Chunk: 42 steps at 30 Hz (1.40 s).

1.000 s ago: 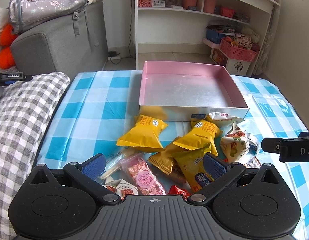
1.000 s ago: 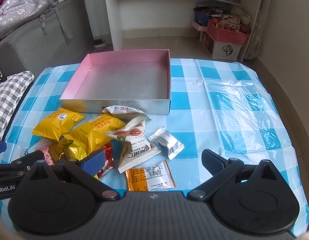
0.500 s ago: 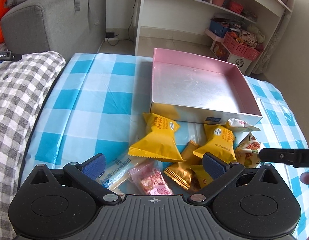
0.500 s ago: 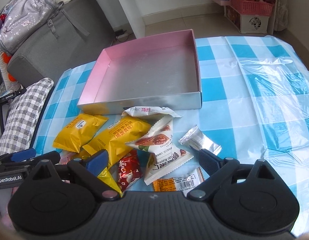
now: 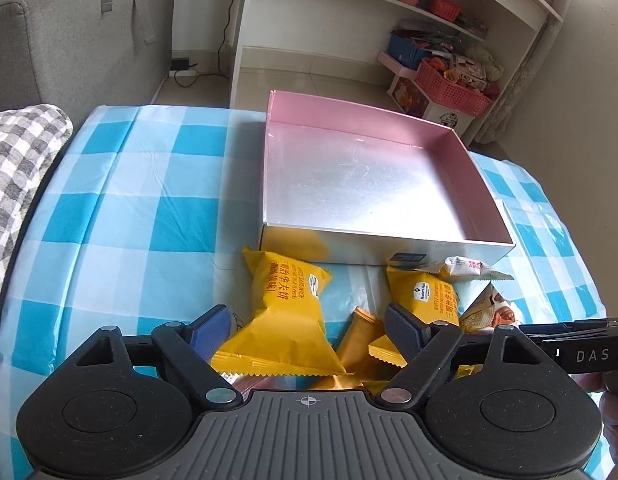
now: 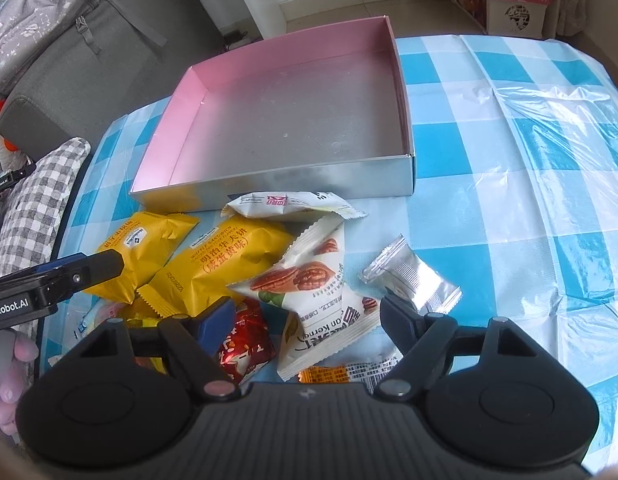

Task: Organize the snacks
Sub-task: 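Grasp the yellow bread packet with the left gripper while the right grasps the white pecan packet, then carry both packets into the pink box and open both grippers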

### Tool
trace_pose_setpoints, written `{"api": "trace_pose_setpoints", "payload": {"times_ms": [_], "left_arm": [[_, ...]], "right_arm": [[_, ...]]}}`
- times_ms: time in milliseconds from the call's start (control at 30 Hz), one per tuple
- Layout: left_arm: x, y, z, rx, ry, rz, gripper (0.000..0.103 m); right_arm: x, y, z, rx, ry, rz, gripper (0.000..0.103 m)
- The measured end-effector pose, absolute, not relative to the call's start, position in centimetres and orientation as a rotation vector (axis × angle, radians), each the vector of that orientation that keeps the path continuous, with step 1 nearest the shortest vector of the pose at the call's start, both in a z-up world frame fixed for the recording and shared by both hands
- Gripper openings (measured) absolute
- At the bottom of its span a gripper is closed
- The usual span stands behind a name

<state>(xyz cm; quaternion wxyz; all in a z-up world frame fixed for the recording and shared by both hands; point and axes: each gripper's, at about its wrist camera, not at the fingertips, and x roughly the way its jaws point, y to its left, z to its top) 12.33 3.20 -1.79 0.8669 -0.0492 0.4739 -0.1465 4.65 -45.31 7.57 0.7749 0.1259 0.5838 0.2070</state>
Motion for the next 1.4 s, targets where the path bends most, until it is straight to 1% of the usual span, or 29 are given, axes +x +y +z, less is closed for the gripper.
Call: {"api": "trace_pose_setpoints", "payload": {"times_ms": [33,133,267,333,400,433,467,500,533,567,667,1033,1167,1333,1400], "left_arm": [[12.5,2.9,-2.0,-0.088,1.000,-0.295,0.076],[12.9,2.3,-2.6,-0.058,1.019,-0.271,0.066],[13.3,1.6,-3.5,-0.023,1.048,-0.261,0.061],[13.5,1.4,-4.0,-0.023,1.065,-0.256,0.056],[13.5,1.1,-4.3,-0.019,1.072,-0.243,0.052],[13.5,1.0,-4.4,-0.012,1.072,-0.234,0.048],[13.5,0.8,-4.4,-0.005,1.068,-0.223,0.044],[13.5,0.8,-4.4,-0.007,1.070,-0.223,0.043],[13.4,0.7,-4.3,-0.012,1.071,-0.224,0.041],[13.3,0.7,-4.2,-0.016,1.069,-0.221,0.040],[13.1,0.9,-3.8,-0.017,1.060,-0.212,0.037],[11.1,2.2,-0.9,-0.047,0.995,-0.240,0.035],[10.6,2.6,0.2,-0.050,0.970,-0.243,0.035],[10.4,2.7,1.3,-0.088,0.940,-0.257,0.035],[10.4,2.7,1.7,-0.099,0.927,-0.258,0.035]], "right_arm": [[4.7,-45.3,7.4,0.269,1.268,0.446,0.072],[4.7,-45.2,7.0,0.268,1.282,0.445,0.065],[4.8,-44.8,6.6,0.226,1.284,0.436,0.059],[4.7,-44.5,6.4,0.200,1.279,0.428,0.054],[4.5,-44.3,6.4,0.182,1.269,0.421,0.051],[4.5,-44.2,6.6,0.172,1.263,0.418,0.049],[4.4,-44.1,6.7,0.164,1.256,0.418,0.046],[4.3,-44.1,6.8,0.162,1.252,0.418,0.038],[4.2,-44.1,6.9,0.164,1.248,0.415,0.034],[4.2,-44.1,7.0,0.163,1.244,0.410,0.030],[4.1,-44.1,7.2,0.154,1.235,0.396,0.026],[4.2,-44.8,9.1,0.212,1.186,0.390,0.020],[4.1,-45.2,9.9,0.242,1.165,0.385,0.012],[4.5,-45.8,10.5,0.279,1.144,0.376,0.010],[4.8,-46.1,10.7,0.299,1.139,0.371,0.008]]}}
